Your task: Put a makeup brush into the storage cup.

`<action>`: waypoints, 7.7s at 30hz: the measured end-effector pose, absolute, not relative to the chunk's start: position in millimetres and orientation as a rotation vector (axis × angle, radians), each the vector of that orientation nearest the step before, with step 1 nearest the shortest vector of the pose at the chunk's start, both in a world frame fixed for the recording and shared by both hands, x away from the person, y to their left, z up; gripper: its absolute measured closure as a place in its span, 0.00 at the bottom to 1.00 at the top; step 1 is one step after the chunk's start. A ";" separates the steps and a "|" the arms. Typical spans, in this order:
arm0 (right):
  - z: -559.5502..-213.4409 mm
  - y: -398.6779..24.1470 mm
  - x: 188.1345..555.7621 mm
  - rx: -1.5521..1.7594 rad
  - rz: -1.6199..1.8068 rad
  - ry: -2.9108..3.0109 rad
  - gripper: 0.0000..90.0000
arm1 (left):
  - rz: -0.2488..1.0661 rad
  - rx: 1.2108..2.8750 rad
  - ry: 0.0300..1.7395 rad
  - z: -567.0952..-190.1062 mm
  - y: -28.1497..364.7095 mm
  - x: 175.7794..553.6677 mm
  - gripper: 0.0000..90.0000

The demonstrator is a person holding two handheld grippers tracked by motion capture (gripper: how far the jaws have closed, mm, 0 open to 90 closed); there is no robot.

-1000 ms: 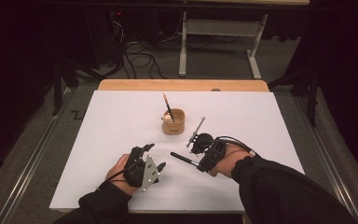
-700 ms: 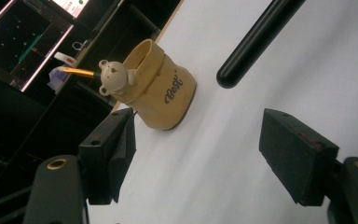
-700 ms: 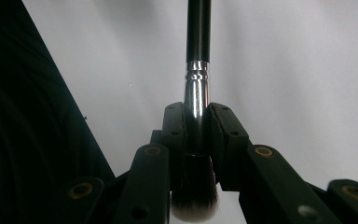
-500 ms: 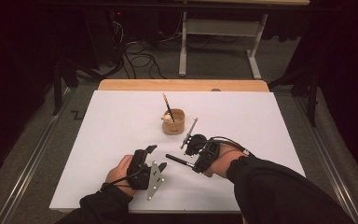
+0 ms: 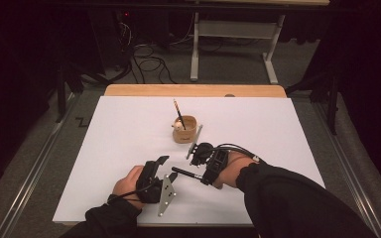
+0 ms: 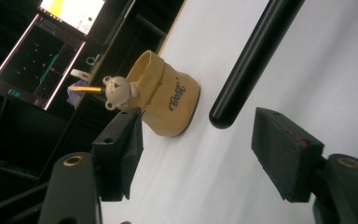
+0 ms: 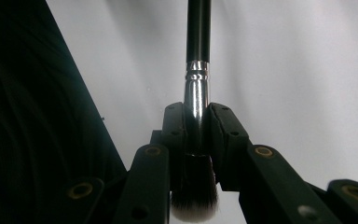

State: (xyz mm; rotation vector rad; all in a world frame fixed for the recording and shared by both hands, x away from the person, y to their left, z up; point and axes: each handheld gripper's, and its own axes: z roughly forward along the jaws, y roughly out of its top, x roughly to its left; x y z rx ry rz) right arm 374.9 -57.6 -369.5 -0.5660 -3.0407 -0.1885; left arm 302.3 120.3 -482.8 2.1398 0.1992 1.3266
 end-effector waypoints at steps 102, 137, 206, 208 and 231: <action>-357.9 -40.0 382.3 -0.560 -0.152 -3.072 0.42 | 1.312 2.228 0.076 -485.9 119.4 299.7 0.88; -356.1 -108.2 389.7 -0.849 -0.309 -3.146 0.10 | 1.169 2.208 0.310 -481.9 133.7 315.1 0.88; -462.0 -197.6 365.2 -1.305 -1.539 -2.896 0.09 | 0.890 2.020 0.643 -474.1 159.4 329.5 0.88; -461.0 -199.7 364.4 -1.316 -1.575 -2.880 0.09 | 0.863 2.005 0.654 -472.8 160.8 329.8 0.88; -462.7 -198.2 353.1 -1.283 -1.722 -2.870 0.09 | 0.536 1.819 0.724 -464.4 165.2 331.8 0.88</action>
